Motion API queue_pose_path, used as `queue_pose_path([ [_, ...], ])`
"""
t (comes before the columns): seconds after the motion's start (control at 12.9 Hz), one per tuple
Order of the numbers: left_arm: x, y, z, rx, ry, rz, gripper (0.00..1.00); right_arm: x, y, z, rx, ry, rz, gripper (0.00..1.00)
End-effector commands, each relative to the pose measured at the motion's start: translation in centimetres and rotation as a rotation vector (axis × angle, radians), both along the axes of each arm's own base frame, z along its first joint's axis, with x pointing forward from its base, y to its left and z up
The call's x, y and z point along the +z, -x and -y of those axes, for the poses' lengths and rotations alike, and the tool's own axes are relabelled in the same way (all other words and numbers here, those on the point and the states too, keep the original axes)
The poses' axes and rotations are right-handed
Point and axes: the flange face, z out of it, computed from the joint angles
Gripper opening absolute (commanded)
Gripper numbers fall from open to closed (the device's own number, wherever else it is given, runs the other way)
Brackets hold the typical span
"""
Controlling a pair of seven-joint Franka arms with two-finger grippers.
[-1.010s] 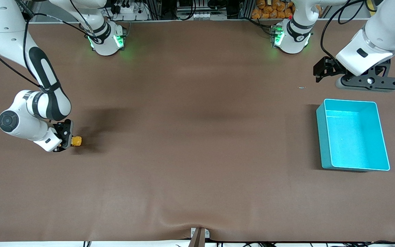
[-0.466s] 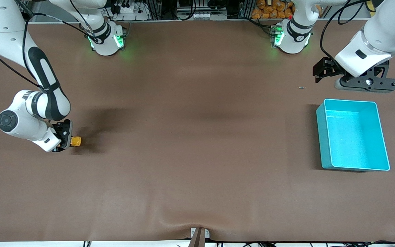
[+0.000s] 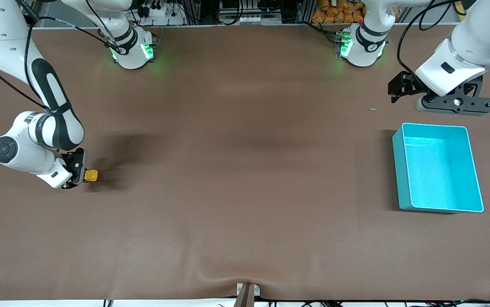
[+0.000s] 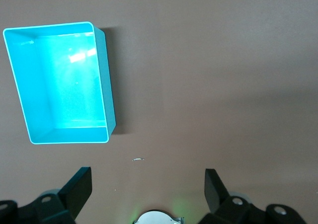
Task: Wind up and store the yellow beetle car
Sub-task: 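Lower the right gripper over the yellow car and close on it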
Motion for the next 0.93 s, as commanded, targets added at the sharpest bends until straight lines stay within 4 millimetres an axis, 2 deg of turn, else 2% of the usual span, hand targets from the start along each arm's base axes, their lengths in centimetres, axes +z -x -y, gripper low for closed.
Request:
queue_pose_path([
  [0.0, 0.2, 0.3, -0.2, 0.008, 0.015, -0.005, 1.00, -1.4, 0.1, 1.2, 0.013, -0.007, -0.007, 0.32],
  [0.16, 0.1, 0.2, -0.2, 0.008, 0.015, -0.006, 1.00, -1.8, 0.3, 2.4, 0.007, -0.009, -0.012, 0.32],
  [0.85, 0.5, 0.2, -0.8, 0.013, 0.040, -0.005, 1.00, -1.8, 0.6, 5.4, -0.019, -0.009, -0.006, 0.33],
])
